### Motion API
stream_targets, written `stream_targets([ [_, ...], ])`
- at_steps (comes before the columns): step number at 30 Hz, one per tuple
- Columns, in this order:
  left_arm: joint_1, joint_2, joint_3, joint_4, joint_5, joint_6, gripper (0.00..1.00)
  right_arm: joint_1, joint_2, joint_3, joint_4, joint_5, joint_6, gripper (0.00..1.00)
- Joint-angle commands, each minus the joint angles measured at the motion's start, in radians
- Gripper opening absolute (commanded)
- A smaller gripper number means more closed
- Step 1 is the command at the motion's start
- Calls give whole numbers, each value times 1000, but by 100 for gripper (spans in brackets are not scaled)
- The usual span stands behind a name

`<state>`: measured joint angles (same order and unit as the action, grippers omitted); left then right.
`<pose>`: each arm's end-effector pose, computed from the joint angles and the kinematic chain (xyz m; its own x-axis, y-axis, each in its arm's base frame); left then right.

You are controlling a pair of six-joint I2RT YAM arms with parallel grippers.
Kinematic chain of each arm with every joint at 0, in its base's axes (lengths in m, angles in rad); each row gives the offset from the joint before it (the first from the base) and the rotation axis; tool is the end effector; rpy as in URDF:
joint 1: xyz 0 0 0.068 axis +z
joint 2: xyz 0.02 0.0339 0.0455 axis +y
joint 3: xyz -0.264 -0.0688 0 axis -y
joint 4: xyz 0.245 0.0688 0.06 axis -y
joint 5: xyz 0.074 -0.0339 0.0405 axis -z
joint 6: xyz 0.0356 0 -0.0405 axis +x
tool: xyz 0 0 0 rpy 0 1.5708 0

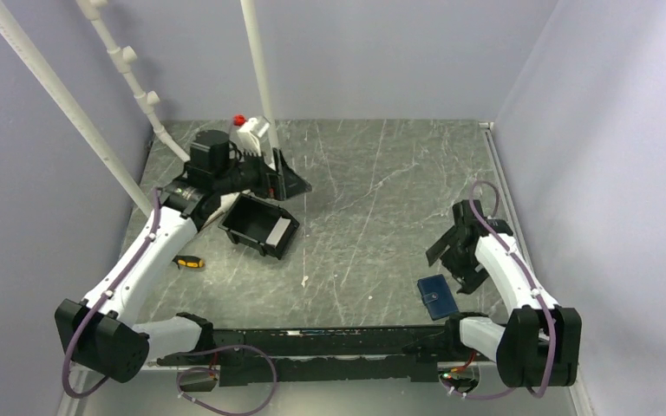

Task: Put the credit cards into the card holder
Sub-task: Open the card holder at the center of the board.

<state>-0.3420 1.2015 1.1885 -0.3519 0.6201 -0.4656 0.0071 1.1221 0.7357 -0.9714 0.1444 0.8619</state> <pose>0.2443 -0.1089 0.3798 -0.6525 -0.1555 -0.7416 0.5499 0.5761 -0.6047 0.1781 -0.0039 0.2079 -0.6185 0.7468 -0.2444 0.7571 0.6496 0.0689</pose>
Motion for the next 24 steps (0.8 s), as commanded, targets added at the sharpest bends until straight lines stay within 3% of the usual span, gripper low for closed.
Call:
stream_targets([
  [1,-60,13,-42,50,-41,-9,99,-2,-56,-75,-88,-39,139,100],
  [5,-101,23,-53,70,-48,-18,99,-2,-128,-138,-2,-128,116,100],
  [9,-140,29,-81,86,-61,-25,99,42,-137,-238,200,-313,124,98],
  [15,-187,48,-237,160,-113,-96,94,434,-20,-168,590,-369,310,99],
  [17,-202,52,-301,210,-121,-149,90,500,67,-66,676,-410,238,100],
  [20,-241,59,-376,319,-125,-232,87,514,135,52,645,-439,122,100],
  [24,-328,118,-366,330,-166,-246,80,472,111,7,631,-386,-45,96],
])
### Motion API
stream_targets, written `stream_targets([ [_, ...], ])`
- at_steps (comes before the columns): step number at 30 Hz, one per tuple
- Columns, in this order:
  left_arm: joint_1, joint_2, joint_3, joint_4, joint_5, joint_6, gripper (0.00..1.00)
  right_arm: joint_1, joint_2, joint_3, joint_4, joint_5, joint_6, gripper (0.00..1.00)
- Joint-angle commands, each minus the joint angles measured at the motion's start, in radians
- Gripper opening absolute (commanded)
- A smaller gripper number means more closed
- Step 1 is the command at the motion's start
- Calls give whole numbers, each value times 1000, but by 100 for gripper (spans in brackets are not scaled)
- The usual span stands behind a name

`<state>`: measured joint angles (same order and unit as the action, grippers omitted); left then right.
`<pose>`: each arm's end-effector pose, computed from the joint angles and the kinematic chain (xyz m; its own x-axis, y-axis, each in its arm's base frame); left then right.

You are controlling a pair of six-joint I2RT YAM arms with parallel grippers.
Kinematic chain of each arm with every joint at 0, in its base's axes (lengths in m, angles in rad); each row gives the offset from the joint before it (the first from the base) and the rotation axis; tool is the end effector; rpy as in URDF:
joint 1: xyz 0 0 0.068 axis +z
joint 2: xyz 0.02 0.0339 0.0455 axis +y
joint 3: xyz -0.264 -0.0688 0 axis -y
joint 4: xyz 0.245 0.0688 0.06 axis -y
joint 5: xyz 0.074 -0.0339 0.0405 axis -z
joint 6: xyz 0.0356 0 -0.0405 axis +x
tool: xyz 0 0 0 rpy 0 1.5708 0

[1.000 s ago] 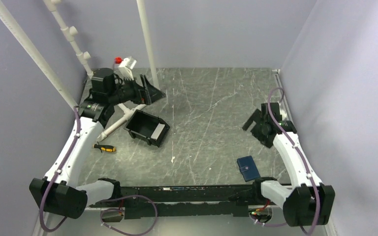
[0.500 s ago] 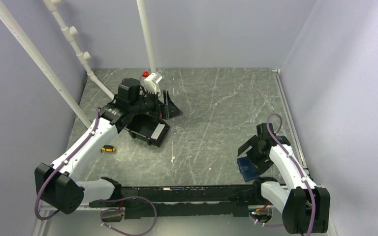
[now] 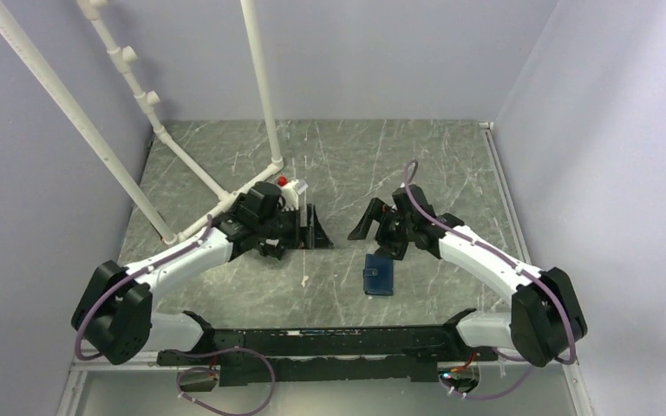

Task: Put the credit cards into the card holder
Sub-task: Open the card holder at the center of the board.

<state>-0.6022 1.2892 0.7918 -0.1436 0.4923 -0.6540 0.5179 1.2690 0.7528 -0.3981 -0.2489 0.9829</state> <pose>0.2171 -0.1697 0.2399 -0.8847 -0.0424 -0.4642 0.3442 0.6121 -0.7119 0.2133 0.1316 0.2109 -0.8897 0.4213 -0.1761 0.2341 0.7521 0.6161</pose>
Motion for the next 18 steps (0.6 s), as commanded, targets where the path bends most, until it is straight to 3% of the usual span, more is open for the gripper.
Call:
stream_targets([
  [1,-87,54,46,118,-50,-52,78,-72,-32,-36,64,-12,-206,91],
  [2,-109,87,62,116,-59,-50,72,-112,-29,-63,77,-54,-237,84],
  [5,-176,197,104,158,-50,-63,55,-217,-40,-169,134,-230,-286,41],
  [11,-289,441,195,256,-24,-102,42,-233,-76,-217,21,-106,-343,42],
  [18,-292,574,202,327,11,-180,22,-233,-88,-264,22,-125,-348,47],
])
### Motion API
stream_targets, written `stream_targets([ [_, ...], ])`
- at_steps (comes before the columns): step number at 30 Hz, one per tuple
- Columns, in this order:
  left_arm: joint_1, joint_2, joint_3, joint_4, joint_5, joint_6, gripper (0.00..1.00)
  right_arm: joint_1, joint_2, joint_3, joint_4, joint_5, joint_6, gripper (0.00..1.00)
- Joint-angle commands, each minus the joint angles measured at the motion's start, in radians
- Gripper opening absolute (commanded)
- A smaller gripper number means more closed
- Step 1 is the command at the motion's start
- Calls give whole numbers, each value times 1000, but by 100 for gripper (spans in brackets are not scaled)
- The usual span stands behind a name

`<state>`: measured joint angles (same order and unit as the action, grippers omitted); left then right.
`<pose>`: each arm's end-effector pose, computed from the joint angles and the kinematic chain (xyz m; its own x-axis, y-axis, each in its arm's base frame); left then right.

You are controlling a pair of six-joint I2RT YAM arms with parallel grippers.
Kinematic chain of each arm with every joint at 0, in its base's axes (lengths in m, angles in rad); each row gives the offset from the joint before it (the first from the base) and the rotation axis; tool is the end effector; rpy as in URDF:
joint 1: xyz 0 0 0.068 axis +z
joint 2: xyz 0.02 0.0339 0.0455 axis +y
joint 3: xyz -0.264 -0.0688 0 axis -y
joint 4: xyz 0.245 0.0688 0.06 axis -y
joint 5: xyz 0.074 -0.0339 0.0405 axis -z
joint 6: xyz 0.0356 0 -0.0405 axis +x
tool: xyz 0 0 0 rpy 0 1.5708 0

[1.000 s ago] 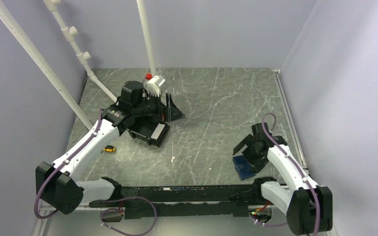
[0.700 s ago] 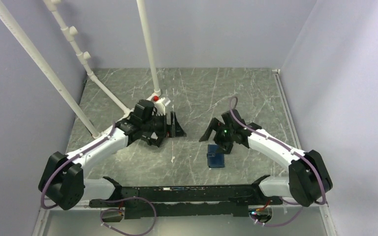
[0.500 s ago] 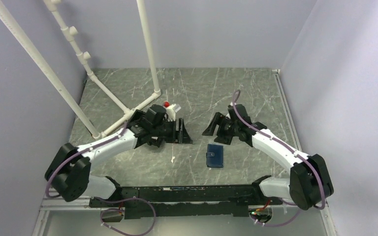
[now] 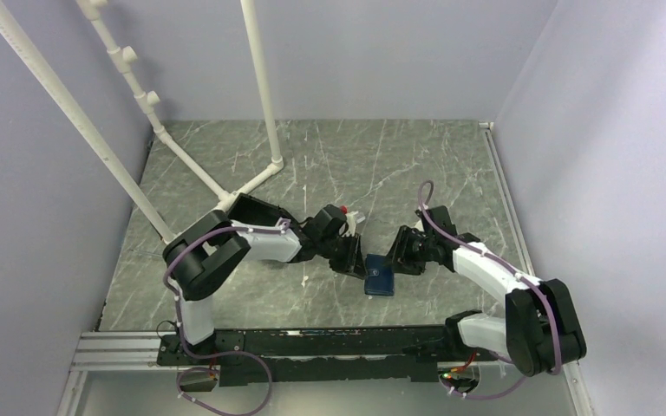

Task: Put the credit cards into the card holder
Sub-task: Open the card holder at the center of the board.

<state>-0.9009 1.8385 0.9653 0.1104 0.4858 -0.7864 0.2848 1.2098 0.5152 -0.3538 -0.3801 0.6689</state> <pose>0.2164 -0.2999 0.1460 -0.9420 0.1812 -0.2823 0.3341 0.5843 -0.7396 0.1948 0.0708 0.1570 -0.9245 0.3294 -0.1920 0.1717 0.8094 0.5617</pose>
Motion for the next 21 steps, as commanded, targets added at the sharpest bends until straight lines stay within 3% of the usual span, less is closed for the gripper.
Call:
stream_targets([
  [1,6,34,26,65,14,-45,20,0,-45,-25,-40,34,-35,49],
  [4,6,56,29,26,-14,-41,19,2,-97,-31,-77,74,-35,57],
  [7,6,75,39,-8,-36,-39,16,2,-99,-39,-107,121,-37,59],
  [9,7,87,51,-29,-40,-39,14,3,-78,-49,-74,75,-41,59],
  [14,5,91,50,-60,-65,-47,12,9,-12,-105,179,-187,22,52],
  [21,8,112,45,-71,-80,-61,8,12,-215,-278,558,-296,173,45],
])
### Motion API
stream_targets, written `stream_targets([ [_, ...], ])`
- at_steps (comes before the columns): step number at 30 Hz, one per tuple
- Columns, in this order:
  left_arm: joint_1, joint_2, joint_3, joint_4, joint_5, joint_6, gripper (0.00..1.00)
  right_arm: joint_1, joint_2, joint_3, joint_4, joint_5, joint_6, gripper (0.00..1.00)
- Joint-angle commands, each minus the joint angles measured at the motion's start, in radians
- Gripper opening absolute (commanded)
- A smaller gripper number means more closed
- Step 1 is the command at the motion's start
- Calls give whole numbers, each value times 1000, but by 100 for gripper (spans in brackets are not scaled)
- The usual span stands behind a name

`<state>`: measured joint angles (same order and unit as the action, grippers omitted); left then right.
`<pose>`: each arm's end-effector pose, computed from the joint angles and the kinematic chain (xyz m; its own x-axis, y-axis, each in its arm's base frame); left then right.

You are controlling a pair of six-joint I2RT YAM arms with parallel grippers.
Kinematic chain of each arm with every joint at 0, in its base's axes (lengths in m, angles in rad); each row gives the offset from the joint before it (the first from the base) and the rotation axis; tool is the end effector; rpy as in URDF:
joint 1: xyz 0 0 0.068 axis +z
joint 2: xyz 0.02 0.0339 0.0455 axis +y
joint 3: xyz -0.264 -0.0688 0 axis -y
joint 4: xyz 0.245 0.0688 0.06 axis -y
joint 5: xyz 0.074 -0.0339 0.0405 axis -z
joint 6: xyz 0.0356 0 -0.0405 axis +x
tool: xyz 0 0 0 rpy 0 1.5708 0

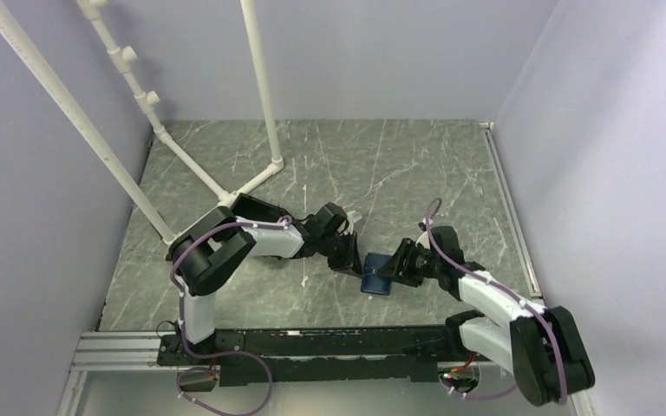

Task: Put the credit cards into the card holder
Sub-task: Open the card holder at the center of the board.

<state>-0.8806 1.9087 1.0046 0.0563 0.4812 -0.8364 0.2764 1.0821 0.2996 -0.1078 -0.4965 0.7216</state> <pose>0.2267 -0.3004 0.1280 -0.9720 0.1438 -0.1858 0.2344 0.6491 -0.7237 0.1670 0.0650 0.1346 -0.9104 0.3455 -0.2278 0.0974 0.7138 0.6936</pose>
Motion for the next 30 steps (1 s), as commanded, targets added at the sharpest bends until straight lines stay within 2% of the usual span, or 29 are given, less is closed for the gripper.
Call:
stream_targets([
  [1,-12,47,4,-6,-70,-16,7,21,-94,-71,329,-177,127,41],
  [2,-11,51,5,2,-65,-22,7,21,-94,-72,334,-178,125,34],
  [3,-12,52,9,5,-65,-22,7,21,-91,-71,331,-180,121,21],
  [6,-11,28,12,-4,-84,-8,10,21,-106,-56,286,-164,87,0],
  [8,-12,-15,-1,2,-103,4,23,26,-133,-23,177,-94,49,0],
  [11,-22,-87,-15,3,-147,11,63,57,-159,34,23,17,12,0],
  [12,-30,-108,-14,-6,-172,9,69,75,-164,51,-33,71,10,0],
  [14,-51,-134,5,-38,-236,2,74,128,-161,81,-82,174,22,0],
  [15,-60,-136,27,-69,-267,-2,74,156,-160,91,-90,203,32,0],
  [17,-75,-121,98,-147,-320,-8,66,181,-154,108,-112,251,49,0],
  [19,-79,-94,146,-201,-357,-12,50,187,-152,117,-123,280,58,0],
  [20,-81,-81,163,-223,-370,-13,48,189,-151,119,-119,283,62,0],
  [22,-85,-62,191,-246,-391,-12,43,192,-141,124,-105,272,65,0],
  [26,-102,-30,238,-274,-403,7,42,202,-119,130,-79,259,82,0],
  [30,-117,-4,254,-291,-395,9,33,204,-131,135,-68,254,99,0],
])
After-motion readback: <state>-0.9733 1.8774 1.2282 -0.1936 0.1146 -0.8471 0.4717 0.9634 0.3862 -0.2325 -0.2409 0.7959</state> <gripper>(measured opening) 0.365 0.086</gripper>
